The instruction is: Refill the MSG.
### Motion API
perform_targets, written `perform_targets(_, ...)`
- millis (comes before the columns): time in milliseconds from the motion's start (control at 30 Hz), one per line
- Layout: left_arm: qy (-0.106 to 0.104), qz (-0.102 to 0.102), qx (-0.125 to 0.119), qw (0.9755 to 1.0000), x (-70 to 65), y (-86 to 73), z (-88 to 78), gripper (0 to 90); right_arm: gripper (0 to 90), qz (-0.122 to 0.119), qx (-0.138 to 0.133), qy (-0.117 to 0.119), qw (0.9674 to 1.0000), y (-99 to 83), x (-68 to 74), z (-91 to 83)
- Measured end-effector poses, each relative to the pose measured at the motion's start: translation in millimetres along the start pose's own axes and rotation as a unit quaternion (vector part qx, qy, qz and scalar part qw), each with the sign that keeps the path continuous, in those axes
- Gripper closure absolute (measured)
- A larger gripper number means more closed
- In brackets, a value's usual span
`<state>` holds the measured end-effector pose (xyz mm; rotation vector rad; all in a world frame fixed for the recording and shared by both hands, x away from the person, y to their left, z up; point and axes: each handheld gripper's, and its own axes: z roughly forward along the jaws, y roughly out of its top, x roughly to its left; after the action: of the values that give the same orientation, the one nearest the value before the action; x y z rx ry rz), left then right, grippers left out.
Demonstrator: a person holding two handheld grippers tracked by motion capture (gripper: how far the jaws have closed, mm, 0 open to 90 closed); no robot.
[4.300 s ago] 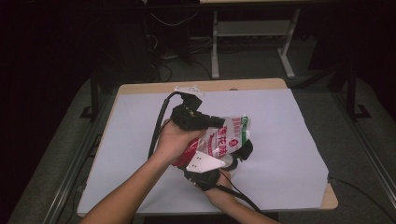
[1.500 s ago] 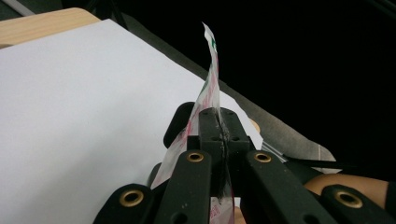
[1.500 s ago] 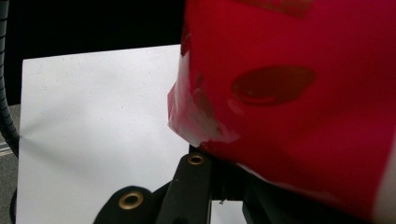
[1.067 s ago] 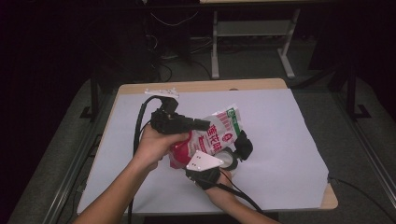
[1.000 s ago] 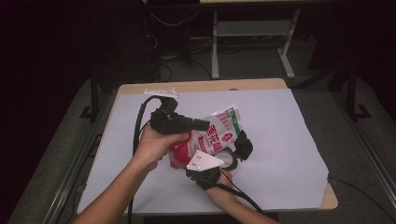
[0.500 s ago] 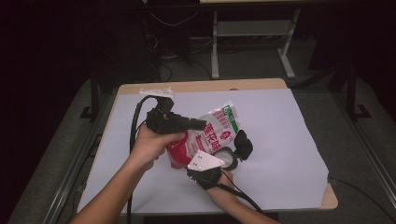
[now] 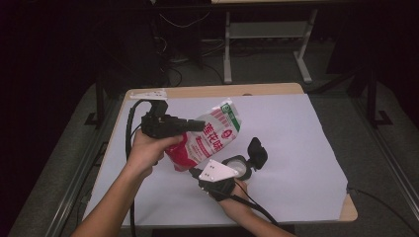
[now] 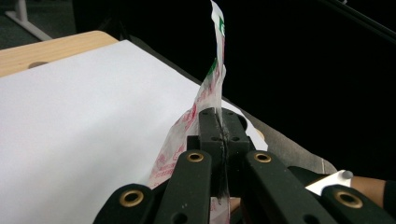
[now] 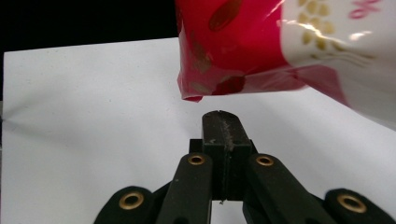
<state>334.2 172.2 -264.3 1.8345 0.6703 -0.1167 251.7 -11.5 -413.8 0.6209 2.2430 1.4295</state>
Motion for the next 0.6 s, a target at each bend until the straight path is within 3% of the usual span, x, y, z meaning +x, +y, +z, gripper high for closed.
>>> perform_targets(400,0.012,-0.003,-0.031,0.9994,22.7,-10.8,-15.4,90.0,89.9,0.008,-0.004,0.016,0.9998,0.3,-4.3,-7.3)
perform_targets(600,0.021,0.006,-0.033,0.9992,30.5,-13.1,-16.6,90.0,90.0,0.015,0.000,0.032,0.9994,0.3,-9.0,-14.4)
